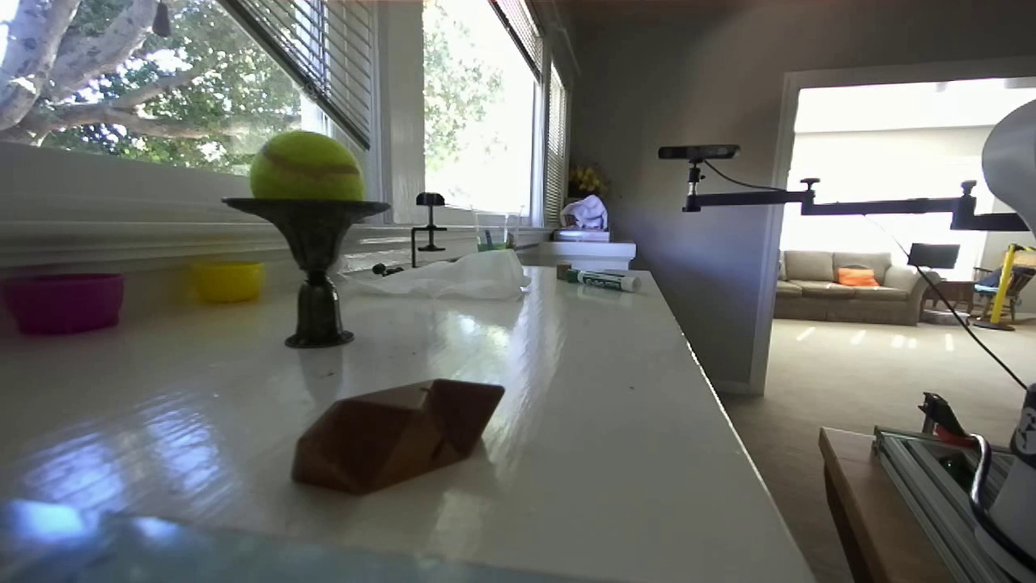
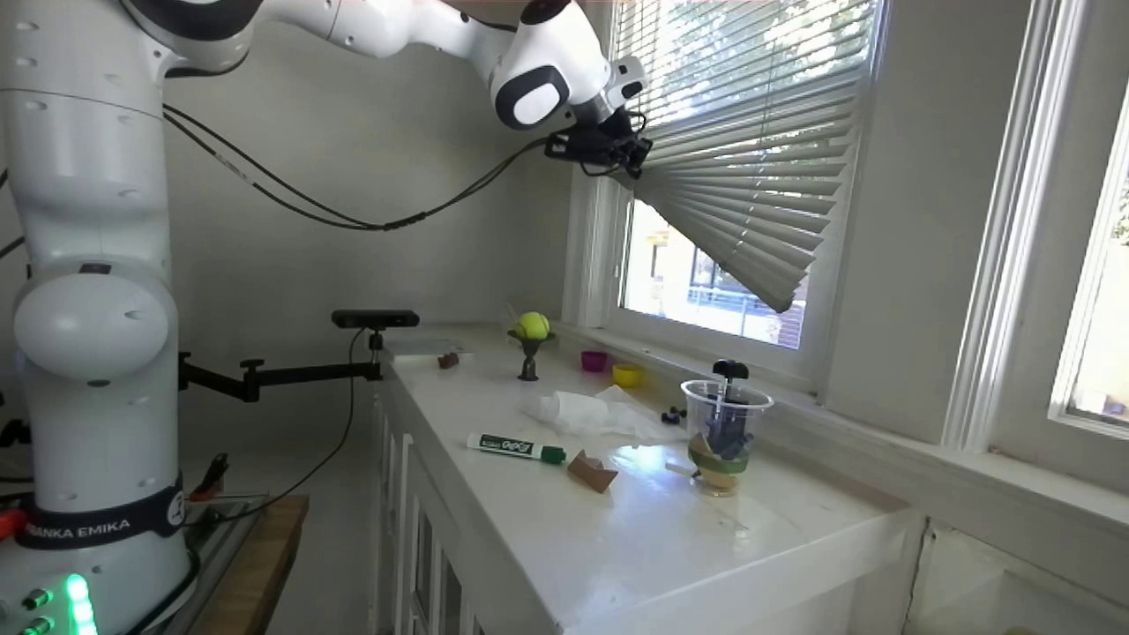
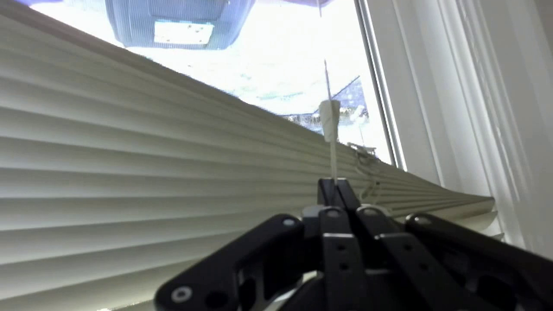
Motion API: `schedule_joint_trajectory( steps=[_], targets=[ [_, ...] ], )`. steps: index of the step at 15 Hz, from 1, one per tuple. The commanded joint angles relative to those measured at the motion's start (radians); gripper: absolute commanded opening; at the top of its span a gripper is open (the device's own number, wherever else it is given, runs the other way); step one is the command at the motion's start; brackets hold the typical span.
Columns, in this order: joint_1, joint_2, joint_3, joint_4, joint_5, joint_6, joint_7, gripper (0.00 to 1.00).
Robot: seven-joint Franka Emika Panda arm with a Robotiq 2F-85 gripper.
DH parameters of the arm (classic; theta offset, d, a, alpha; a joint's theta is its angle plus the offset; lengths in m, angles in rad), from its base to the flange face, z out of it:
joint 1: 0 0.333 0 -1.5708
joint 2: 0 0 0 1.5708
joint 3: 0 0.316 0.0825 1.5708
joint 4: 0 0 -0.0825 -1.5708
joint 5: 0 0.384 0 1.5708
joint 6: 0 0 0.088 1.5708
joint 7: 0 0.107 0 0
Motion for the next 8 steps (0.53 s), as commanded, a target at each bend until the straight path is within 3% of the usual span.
schedule_joint_trajectory(
  steps=[1,8],
  targets=[
    [0.002,-0.056,0.009,-0.087,-0.027,0.027,0.031,0.00],
    [0.036,-0.025,0.045,0.079,-0.042,-0.014,-0.150,0.00]
  ],
)
